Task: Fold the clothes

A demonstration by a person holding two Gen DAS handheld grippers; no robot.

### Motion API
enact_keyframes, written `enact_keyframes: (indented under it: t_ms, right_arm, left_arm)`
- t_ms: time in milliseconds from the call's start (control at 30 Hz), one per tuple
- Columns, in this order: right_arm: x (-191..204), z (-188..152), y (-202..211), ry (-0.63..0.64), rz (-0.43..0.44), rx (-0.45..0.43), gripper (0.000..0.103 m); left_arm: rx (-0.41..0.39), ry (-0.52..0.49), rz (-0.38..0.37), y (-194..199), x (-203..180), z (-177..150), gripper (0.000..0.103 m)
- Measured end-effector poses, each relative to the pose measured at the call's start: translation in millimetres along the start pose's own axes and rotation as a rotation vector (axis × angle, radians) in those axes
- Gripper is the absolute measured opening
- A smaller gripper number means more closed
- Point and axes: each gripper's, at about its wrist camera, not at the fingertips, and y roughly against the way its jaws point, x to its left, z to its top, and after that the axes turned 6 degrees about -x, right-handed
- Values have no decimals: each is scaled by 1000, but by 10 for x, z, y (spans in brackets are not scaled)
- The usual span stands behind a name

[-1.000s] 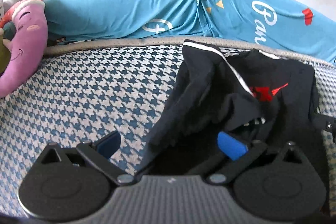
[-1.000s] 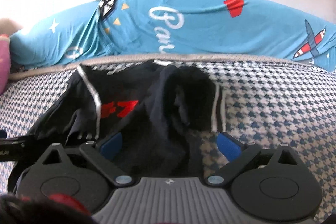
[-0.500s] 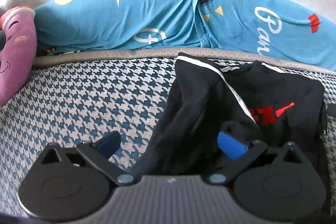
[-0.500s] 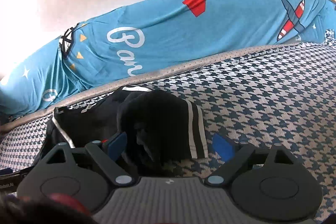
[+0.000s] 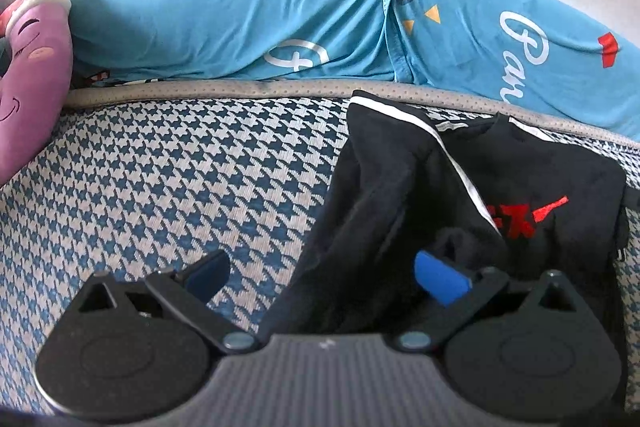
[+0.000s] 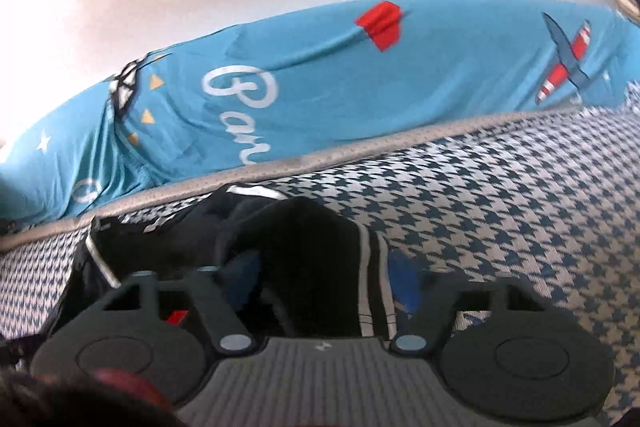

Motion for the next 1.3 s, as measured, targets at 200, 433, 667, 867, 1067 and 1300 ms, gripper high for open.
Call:
enact_keyframes:
  t_ms: [200,433,667,867,1067,1300]
  right_arm:
    - [31,-4,70,73,52,-45,12]
    - [-189,63,56,-17,34,-76,10]
    - [-281,1,-62,-61,24,-23,65]
    - [-262,-93,-249,-73,5,29,70]
    - [-200,-189,-420,-99,33,58,71]
    - [-16,-205,-453,-78,72,51,25]
  left_arm:
    - [-12,-9,4,33,-17,7,103]
    - [-13,12,16,40,40,23,103]
    - [-1,30,30,21,91,36,103]
    - [12,43,35,-9,116,30,103]
    - [13,42,31,-9,107,30,103]
    - [16,41,29,-21,114,27,103]
